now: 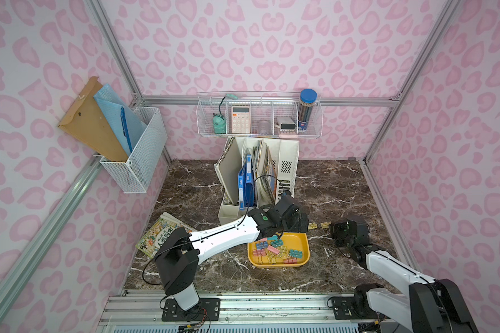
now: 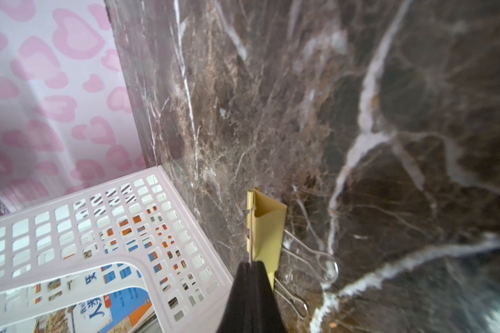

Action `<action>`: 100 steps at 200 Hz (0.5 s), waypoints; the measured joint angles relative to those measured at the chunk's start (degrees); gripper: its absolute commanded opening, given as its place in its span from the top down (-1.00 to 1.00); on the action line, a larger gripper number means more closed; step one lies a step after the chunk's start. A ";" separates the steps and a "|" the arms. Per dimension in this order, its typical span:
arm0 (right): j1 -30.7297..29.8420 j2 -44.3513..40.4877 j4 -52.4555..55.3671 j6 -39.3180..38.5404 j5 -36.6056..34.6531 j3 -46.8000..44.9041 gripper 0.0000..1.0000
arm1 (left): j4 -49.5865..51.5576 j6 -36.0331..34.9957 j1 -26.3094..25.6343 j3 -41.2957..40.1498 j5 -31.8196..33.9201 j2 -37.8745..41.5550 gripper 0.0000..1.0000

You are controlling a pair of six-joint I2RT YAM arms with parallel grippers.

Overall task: Take out the binder clips from the storage box
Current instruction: Place the binder clip at the center of the board.

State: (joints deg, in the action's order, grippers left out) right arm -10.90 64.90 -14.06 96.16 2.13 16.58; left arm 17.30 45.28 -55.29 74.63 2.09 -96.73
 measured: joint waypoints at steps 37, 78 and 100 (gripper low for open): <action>-1.81 4.66 -4.55 2.91 -1.73 0.37 1.00 | 0.07 0.00 0.11 -0.31 0.22 0.57 -0.98; -3.08 8.11 -9.22 4.11 -0.76 0.70 0.79 | 0.09 0.00 0.11 -0.52 0.37 0.81 -0.99; -3.39 6.97 -8.17 4.24 -0.70 0.94 0.57 | 0.11 0.00 0.17 -0.63 0.39 1.20 -0.99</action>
State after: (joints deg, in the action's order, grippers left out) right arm -14.28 71.88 -22.24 100.40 1.43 17.52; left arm 17.41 45.28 -55.11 74.00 2.48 -95.53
